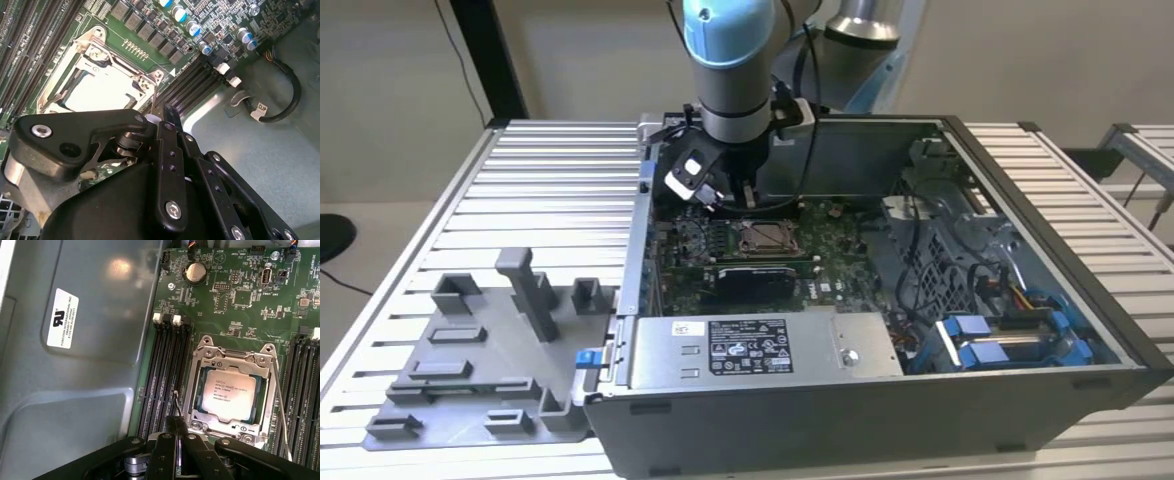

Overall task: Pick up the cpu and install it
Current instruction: 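Install the first cpu locking lever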

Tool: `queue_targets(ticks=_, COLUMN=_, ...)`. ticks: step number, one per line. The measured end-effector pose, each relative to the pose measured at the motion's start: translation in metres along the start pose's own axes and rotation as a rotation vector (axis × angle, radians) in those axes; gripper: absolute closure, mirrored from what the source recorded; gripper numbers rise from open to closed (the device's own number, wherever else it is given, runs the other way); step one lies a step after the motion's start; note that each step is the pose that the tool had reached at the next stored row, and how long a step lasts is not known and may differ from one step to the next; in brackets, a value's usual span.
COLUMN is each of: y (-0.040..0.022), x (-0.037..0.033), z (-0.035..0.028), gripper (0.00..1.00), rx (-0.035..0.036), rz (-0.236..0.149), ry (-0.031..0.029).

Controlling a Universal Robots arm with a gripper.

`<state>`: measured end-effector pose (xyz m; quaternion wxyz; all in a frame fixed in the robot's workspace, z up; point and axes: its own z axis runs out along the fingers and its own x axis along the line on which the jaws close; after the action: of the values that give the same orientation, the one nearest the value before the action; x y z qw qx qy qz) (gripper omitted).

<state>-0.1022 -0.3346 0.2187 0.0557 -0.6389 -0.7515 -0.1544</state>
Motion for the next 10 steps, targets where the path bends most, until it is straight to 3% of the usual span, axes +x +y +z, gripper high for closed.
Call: queue_targets(ticks=10, y=0.0068, x=-0.0015, z=0.0015, gripper=1.0, rx=0.0001, rz=0.0, ry=-0.0001)
